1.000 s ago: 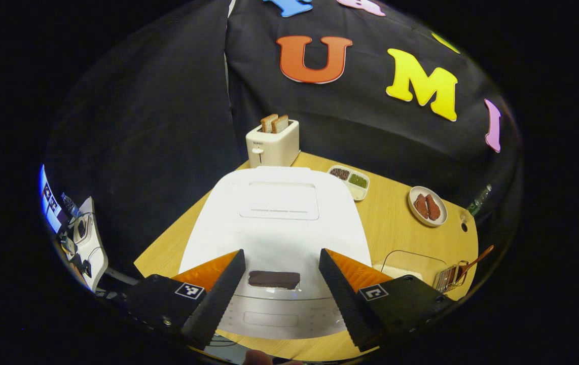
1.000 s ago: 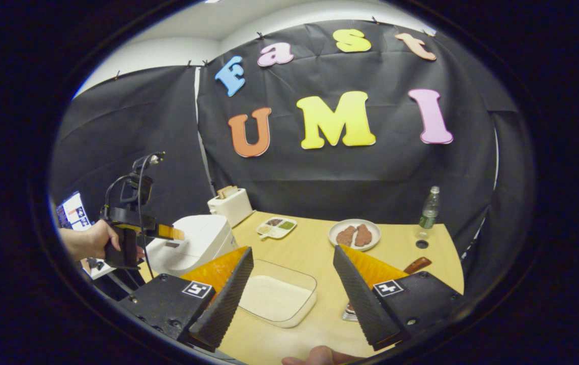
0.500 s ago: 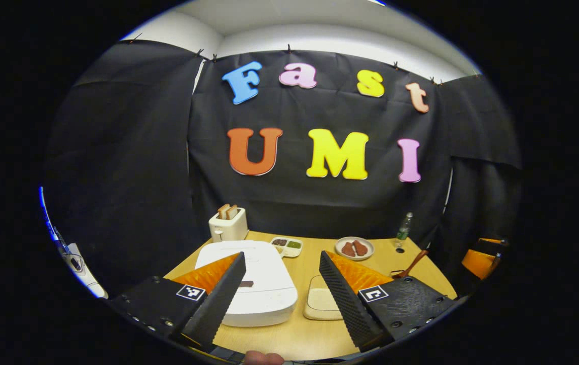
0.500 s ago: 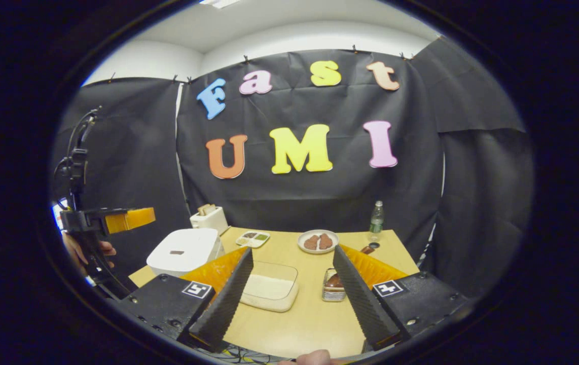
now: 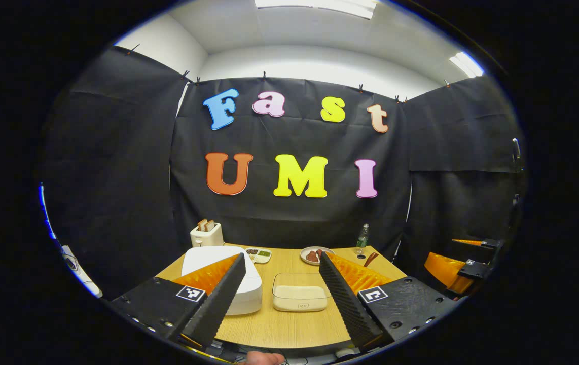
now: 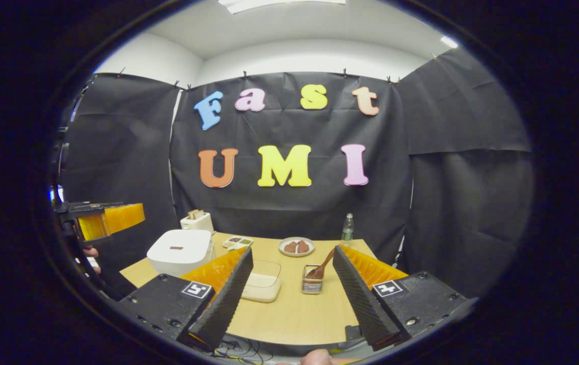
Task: Close the left gripper, press the button to open the rice cooker; take a wooden spoon from the chopstick holder with the right hand, scoop a spoonful of rice and pour it into the rice cooker, then put the wooden spoon back into the chopstick holder.
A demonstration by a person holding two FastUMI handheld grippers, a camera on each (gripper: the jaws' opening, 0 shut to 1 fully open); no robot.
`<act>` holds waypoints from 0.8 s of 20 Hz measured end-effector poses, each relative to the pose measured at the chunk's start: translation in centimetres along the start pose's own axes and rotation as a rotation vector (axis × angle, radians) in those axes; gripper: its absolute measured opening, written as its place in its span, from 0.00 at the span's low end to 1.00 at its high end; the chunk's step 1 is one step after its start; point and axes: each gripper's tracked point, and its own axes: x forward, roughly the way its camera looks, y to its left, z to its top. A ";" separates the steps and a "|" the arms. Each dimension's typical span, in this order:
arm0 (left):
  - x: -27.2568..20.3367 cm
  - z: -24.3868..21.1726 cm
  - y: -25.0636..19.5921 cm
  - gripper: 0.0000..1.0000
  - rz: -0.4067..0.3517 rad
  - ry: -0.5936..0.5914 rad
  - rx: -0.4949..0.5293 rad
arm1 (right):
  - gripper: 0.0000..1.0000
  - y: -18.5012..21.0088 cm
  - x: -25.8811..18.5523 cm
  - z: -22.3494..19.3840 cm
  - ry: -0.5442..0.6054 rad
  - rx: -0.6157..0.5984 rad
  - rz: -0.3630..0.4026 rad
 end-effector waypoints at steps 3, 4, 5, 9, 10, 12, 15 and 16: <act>-1.3 0.0 0.0 0.94 0.015 -0.014 -0.024 | 1.00 1.5 -0.1 1.2 -0.031 0.019 0.037; -1.6 -0.3 0.4 0.94 0.022 -0.008 -0.026 | 1.00 1.5 -0.1 1.4 -0.033 0.014 0.041; -1.8 -0.6 0.3 0.94 0.019 -0.006 -0.028 | 1.00 1.5 0.0 1.6 -0.041 0.007 0.046; -2.2 -0.5 0.5 0.94 0.030 -0.030 -0.021 | 0.96 2.8 0.2 1.3 -0.026 -0.012 0.095; -2.3 -0.6 0.3 0.94 0.028 -0.028 -0.030 | 0.96 2.8 0.3 1.0 -0.012 -0.014 0.100; -2.5 -0.4 0.2 0.94 0.026 -0.037 -0.033 | 0.98 2.9 0.2 1.0 -0.009 0.003 0.104; -2.7 0.0 0.7 0.94 0.038 -0.047 -0.033 | 1.00 2.7 -0.2 1.2 -0.013 0.013 0.102; -2.9 0.0 0.7 0.94 0.037 -0.048 -0.036 | 1.00 2.4 -0.4 1.4 -0.020 0.012 0.097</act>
